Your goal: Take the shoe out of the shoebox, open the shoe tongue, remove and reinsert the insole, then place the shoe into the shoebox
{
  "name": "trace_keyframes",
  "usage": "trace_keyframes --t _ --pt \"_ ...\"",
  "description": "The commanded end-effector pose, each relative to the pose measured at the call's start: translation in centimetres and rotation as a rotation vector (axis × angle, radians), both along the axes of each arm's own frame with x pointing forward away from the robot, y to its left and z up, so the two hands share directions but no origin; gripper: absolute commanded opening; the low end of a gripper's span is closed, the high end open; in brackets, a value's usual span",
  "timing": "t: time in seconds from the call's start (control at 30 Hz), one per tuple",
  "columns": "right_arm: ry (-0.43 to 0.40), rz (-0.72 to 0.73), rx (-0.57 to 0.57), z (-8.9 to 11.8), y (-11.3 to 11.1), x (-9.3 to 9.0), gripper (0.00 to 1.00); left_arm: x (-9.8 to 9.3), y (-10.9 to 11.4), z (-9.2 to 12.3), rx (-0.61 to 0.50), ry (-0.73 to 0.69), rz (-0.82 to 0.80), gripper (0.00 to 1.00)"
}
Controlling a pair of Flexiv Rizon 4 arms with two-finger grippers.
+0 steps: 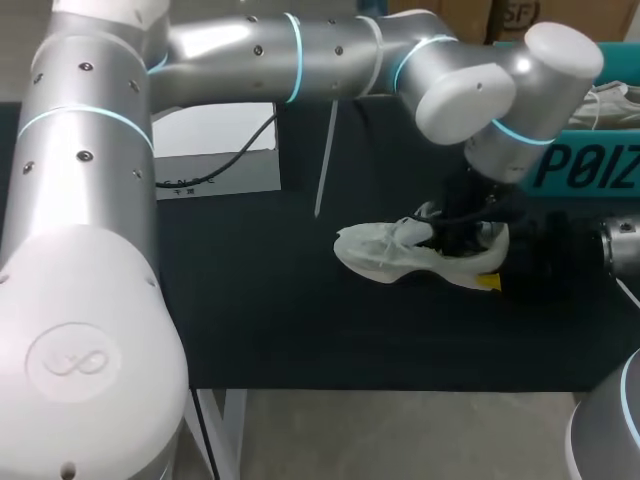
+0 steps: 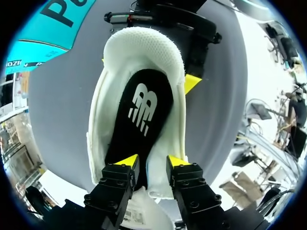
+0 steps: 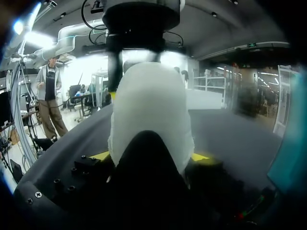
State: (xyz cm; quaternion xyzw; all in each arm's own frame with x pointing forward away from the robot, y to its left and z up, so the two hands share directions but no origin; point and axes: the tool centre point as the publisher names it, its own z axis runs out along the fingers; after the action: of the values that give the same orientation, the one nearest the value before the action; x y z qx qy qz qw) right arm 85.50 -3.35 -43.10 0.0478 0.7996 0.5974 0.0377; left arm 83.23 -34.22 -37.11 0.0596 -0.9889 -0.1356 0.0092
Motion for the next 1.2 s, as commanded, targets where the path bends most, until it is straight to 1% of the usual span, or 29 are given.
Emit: trace_keyframes --t 0.03,0.2,0.3,0.43,0.5,0.57,0.6,0.63,0.67,0.73,0.8,1.07,1.2 --pt "0.001 -0.001 -0.003 -0.3 0.1 0.0 0.0 -0.1 0.0 -0.5 0.0 0.001 -0.004 0.38" --pt "0.001 -0.001 -0.003 -0.3 0.1 0.0 0.0 0.4 -0.2 -1.0 -0.034 -0.013 -0.021 0.37" --pt "0.001 -0.001 -0.003 -0.3 0.1 0.0 0.0 0.8 -0.4 -1.8 -0.049 -0.036 -0.054 0.37" --pt "0.001 -0.001 -0.003 -0.3 0.1 0.0 0.0 1.1 -0.9 -3.6 -0.056 -0.056 -0.099 0.4" --pt "0.001 -0.001 -0.003 -0.3 0.1 0.0 0.0 1.2 -1.0 -4.9 -0.044 -0.059 -0.113 0.4" --pt "0.001 -0.001 -0.003 -0.3 0.1 0.0 0.0 1.2 -1.2 -6.1 -0.05 -0.055 -0.116 0.38" --pt "0.001 -0.001 -0.003 -0.3 0.1 0.0 0.0 1.1 -1.3 -6.6 -0.051 -0.062 -0.128 0.33" --pt "0.001 -0.001 -0.003 -0.3 0.1 0.0 0.0 1.1 -1.3 -6.8 -0.065 -0.07 -0.129 0.11" --pt "0.001 -0.001 -0.003 -0.3 0.1 0.0 0.0 1.0 -1.4 -7.0 -0.078 -0.069 -0.128 0.0" --pt "0.001 -0.001 -0.003 -0.3 0.1 0.0 0.0 0.9 -1.4 -7.0 -0.086 -0.074 -0.137 0.0" --pt "0.001 -0.001 -0.003 -0.3 0.1 0.0 0.0 0.9 -1.4 -6.4 -0.107 -0.078 -0.126 0.0" --pt "0.001 -0.001 -0.003 -0.3 0.1 0.0 0.0 1.5 -1.3 -4.5 -0.115 -0.118 -0.125 0.0" --pt "0.001 -0.001 -0.003 -0.3 0.1 0.0 0.0 1.8 -1.6 -3.5 -0.122 -0.142 -0.126 0.0"
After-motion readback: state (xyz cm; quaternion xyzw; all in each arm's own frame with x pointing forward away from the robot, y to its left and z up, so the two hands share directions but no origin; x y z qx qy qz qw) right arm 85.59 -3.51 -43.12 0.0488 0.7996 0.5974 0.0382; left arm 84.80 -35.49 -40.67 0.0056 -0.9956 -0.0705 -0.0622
